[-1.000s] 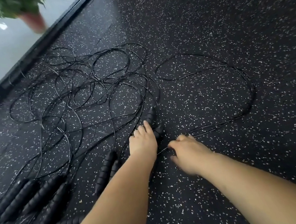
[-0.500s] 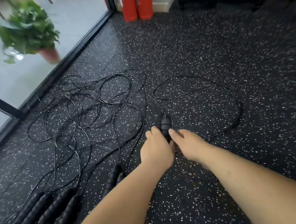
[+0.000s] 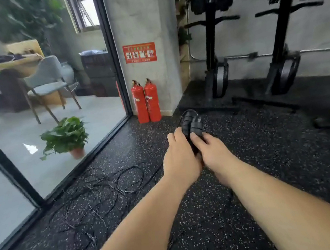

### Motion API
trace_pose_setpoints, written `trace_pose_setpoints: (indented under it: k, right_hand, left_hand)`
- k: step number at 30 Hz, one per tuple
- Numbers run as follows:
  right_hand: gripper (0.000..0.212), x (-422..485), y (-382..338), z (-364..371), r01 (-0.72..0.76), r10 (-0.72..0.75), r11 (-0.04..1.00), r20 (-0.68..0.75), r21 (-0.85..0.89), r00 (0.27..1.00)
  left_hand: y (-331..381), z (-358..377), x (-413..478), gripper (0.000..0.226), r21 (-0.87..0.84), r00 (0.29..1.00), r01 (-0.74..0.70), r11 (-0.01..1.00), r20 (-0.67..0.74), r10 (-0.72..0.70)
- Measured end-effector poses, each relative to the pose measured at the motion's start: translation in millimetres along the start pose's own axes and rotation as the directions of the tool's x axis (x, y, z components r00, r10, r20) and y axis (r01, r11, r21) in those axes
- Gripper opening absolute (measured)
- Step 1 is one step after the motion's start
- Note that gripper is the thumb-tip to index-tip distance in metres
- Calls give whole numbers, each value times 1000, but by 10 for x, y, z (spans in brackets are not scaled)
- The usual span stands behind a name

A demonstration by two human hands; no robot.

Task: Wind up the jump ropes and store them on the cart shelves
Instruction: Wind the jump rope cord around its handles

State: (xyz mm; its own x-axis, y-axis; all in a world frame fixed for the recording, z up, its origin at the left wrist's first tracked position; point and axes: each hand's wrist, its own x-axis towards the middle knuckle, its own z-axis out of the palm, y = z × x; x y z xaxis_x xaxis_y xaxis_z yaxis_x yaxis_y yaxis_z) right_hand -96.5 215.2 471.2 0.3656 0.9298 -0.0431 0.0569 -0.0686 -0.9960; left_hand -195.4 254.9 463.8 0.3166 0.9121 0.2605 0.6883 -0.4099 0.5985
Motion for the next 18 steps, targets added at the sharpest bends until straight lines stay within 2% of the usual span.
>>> trace_pose_setpoints:
  k: [6, 11, 14, 18]
  right_hand:
    - [30, -898, -1247, -333, 180, -165, 977, -132, 116, 978]
    - [31, -1685, -1825, -510, 294, -253, 940, -222, 174, 942]
    - [31, -2130, -1923, -528, 309, -259, 934, -254, 180, 932]
    - [29, -2651, -1779, -546, 356, -300, 925, -324, 131, 897]
  left_hand:
    - [962, -968, -481, 84, -260, 967, -239, 936, -156, 204]
    - [1400, -1421, -1052, 82, -402, 916, -395, 826, -236, 323]
    - [1505, -1464, -1345, 83, -507, 906, -424, 751, -230, 357]
    - [1501, -1416, -1783, 81, -681, 916, -364, 635, -137, 377]
